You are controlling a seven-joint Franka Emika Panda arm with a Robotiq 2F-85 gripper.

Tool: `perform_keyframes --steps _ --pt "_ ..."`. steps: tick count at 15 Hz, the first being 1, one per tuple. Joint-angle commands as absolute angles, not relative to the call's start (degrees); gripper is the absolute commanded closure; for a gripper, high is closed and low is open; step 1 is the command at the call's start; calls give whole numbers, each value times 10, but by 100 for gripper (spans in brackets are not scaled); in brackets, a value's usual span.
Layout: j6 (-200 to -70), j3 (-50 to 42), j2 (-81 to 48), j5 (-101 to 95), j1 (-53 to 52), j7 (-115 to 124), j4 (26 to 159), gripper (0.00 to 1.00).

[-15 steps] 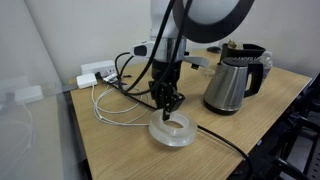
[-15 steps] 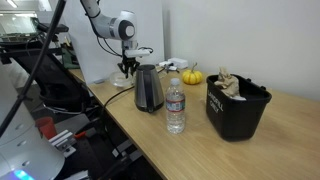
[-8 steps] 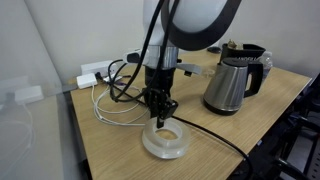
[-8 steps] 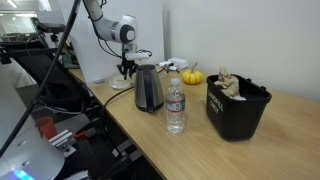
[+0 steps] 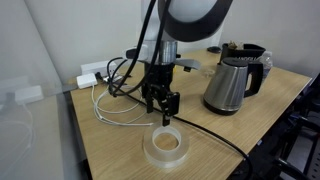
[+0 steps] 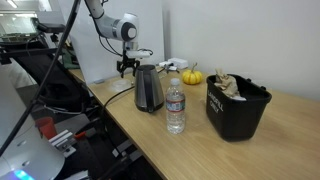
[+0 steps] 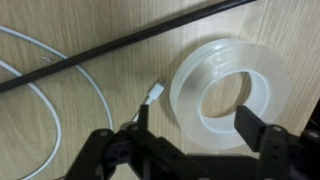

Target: Pick up the clear tape and move it to the left.

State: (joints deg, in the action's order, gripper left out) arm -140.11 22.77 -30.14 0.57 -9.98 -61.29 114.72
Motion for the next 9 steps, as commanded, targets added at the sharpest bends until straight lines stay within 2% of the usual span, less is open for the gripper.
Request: perform_keyframes --steps 1,9 --pt "-1401 221 -252 7 -91 -609 1161 0" --pt "-1429 202 -133 53 -75 -596 1174 0"
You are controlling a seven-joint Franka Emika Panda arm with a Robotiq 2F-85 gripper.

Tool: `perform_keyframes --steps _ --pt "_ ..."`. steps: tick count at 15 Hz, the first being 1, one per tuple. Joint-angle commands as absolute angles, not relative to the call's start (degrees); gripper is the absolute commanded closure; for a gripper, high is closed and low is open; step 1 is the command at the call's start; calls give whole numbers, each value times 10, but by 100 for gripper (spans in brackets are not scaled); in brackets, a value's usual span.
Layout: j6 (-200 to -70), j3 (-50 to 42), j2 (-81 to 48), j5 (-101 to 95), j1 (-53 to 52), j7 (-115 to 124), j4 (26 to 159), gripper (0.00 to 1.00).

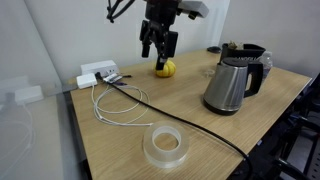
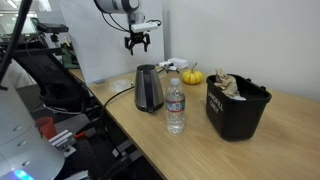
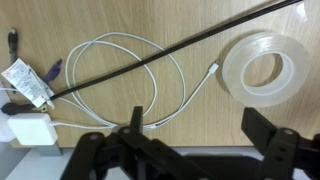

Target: Pick up the clear tape and move it to the left.

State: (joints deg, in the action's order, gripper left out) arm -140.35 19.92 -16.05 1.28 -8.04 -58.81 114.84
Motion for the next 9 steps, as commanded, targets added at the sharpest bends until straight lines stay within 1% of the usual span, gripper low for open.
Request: perform_keyframes --steps 1,2,3,9 --pt "-1437 205 -123 79 -73 -603 1180 0" --pt "-1443 208 -114 105 -71 -614 1185 0" --pt "-1416 193 -135 69 -87 -593 1155 0" --pt "-1426 195 -123 90 -87 -597 1169 0"
